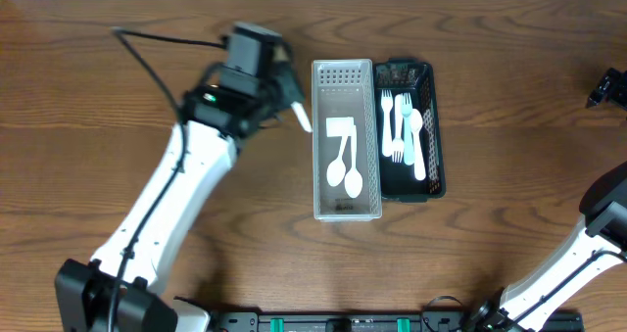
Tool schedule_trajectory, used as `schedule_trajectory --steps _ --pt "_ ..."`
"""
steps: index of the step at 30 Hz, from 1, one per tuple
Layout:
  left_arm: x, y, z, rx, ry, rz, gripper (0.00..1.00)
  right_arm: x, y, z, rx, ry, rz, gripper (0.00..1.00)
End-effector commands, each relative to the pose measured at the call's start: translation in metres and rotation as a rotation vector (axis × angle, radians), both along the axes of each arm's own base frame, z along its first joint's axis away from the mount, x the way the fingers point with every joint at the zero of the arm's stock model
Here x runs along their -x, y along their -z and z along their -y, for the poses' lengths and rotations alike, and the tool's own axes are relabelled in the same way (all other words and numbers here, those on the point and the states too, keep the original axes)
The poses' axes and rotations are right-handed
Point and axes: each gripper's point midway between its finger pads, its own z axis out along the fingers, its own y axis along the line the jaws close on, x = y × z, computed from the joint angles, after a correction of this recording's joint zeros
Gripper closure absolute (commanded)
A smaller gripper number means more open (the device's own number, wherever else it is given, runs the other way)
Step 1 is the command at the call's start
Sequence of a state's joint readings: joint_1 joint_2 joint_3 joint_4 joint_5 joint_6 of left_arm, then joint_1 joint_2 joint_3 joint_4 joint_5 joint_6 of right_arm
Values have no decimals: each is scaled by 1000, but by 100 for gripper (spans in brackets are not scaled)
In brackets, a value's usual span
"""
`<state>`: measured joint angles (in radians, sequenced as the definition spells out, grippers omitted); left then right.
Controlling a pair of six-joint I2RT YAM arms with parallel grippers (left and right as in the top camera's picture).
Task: Pack container
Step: 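Carry the spoon right and drop it into the grey basket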
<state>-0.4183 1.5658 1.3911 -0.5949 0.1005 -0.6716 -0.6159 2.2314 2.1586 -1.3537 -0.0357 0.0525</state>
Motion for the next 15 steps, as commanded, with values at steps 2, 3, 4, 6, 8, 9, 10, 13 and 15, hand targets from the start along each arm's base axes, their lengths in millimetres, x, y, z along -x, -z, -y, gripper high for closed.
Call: schedule_trajectory --steps 2,3,4,6,8,9,10,13,15 --pt "18 5 34 -51 131 3 94 1 -10 0 13 14 18 1" --pt "23 8 42 -57 154 -4 93 1 -10 0 13 14 18 1" --pt "26 10 47 -64 178 -5 93 1 -10 0 13 14 18 1" --pt "34 16 58 -87 226 -15 93 1 -10 0 13 14 18 1" --pt "42 23 66 -99 253 -36 93 1 -10 0 13 15 18 1" --pt "45 27 69 -105 263 -46 92 1 -10 0 13 15 18 1" --pt "48 31 72 -112 274 -58 90 1 -10 0 13 14 18 1" --pt "54 41 80 -126 299 -82 71 1 -10 0 13 14 18 1" --pt "56 45 85 -130 310 -88 61 1 -10 -1 13 13 18 1"
